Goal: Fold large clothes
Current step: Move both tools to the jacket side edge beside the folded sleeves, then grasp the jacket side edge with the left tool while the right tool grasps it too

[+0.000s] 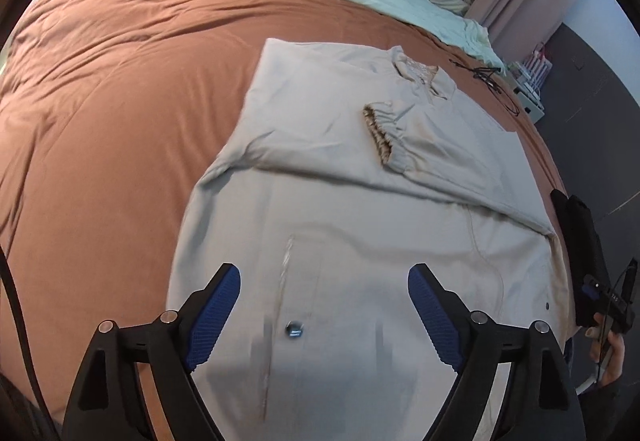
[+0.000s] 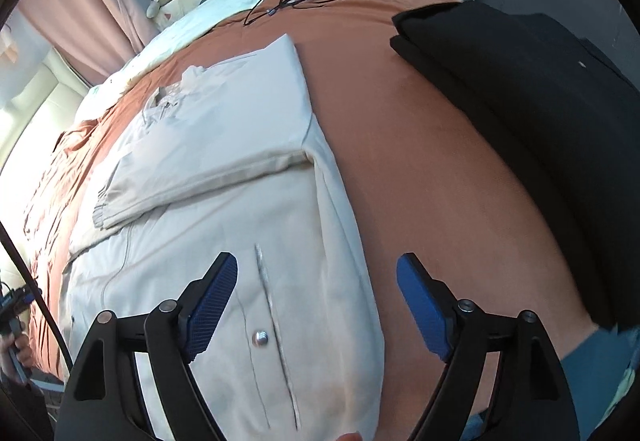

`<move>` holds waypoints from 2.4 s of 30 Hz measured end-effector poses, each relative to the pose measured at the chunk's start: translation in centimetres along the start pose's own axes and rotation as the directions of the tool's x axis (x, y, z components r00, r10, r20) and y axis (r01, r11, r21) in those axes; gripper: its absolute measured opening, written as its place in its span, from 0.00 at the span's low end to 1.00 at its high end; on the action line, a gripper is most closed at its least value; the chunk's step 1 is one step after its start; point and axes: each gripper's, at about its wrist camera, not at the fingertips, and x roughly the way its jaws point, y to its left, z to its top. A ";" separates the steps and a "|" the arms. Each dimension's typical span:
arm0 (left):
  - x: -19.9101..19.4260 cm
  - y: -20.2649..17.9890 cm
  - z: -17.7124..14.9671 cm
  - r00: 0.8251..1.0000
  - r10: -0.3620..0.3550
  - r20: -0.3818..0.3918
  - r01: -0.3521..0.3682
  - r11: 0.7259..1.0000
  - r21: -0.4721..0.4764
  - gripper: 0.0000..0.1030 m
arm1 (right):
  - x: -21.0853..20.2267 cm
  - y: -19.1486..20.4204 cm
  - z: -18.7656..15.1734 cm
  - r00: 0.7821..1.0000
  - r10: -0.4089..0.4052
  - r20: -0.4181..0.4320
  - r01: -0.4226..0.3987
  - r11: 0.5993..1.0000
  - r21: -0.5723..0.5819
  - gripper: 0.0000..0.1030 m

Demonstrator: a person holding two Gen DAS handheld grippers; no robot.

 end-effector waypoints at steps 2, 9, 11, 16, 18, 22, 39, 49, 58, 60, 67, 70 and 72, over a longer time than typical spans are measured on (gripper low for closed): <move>-0.9 0.8 -1.4 1.000 -0.010 0.009 0.011 1.000 -0.026 0.85 | -1.3 -0.3 -1.3 1.000 0.012 0.007 -0.012 1.000 0.009 0.79; -3.8 3.2 -6.5 0.999 -0.013 0.038 0.016 0.998 -0.058 0.85 | -3.9 -1.1 -5.1 0.999 0.040 0.025 -0.040 0.999 -0.001 0.79; -4.8 4.0 -7.8 0.998 -0.019 0.053 0.023 0.997 -0.079 0.85 | -4.8 -1.2 -6.0 0.998 0.048 0.039 -0.048 0.999 -0.014 0.79; -7.7 5.6 -10.7 0.995 -0.024 0.093 0.035 0.993 -0.113 0.85 | -7.4 -2.2 -8.7 0.995 0.084 0.058 -0.083 0.996 -0.013 0.79; -8.4 6.1 -11.4 0.995 -0.021 0.099 0.032 0.993 -0.112 0.85 | -8.3 -2.6 -10.0 0.994 0.090 0.063 -0.090 0.996 -0.015 0.79; -9.2 7.7 -13.7 0.992 -0.057 0.113 0.073 0.987 -0.145 0.84 | -9.2 -3.5 -12.1 0.993 0.091 0.076 -0.091 0.996 -0.001 0.79; -3.3 12.6 -16.9 0.979 -0.188 0.077 0.202 0.948 -0.247 0.70 | -5.4 -5.5 -15.0 0.983 0.175 0.047 -0.178 0.981 0.074 0.79; 0.0 12.4 -13.2 0.965 -0.254 0.057 0.261 0.930 -0.258 0.63 | -1.5 -7.1 -13.4 0.970 0.236 0.061 -0.242 0.961 0.131 0.79; 1.9 12.2 -12.2 0.933 -0.358 0.047 0.354 0.882 -0.311 0.56 | -0.6 -9.4 -12.7 0.914 0.395 0.089 -0.405 0.889 0.214 0.79; 1.7 12.4 -12.6 0.915 -0.402 0.045 0.394 0.859 -0.328 0.53 | -0.1 -9.6 -13.9 0.878 0.472 0.079 -0.477 0.852 0.216 0.78; 1.3 11.3 -14.8 0.866 -0.499 0.027 0.480 0.816 -0.321 0.52 | 0.1 -10.0 -17.6 0.780 0.619 0.090 -0.621 0.750 0.226 0.73; 1.2 11.1 -15.4 0.861 -0.506 0.046 0.492 0.807 -0.326 0.52 | 0.2 -10.0 -18.6 0.773 0.627 0.094 -0.631 0.744 0.221 0.73; 1.3 10.7 -15.5 0.861 -0.506 0.054 0.493 0.803 -0.334 0.52 | 0.2 -10.1 -18.6 0.769 0.630 0.110 -0.636 0.733 0.241 0.73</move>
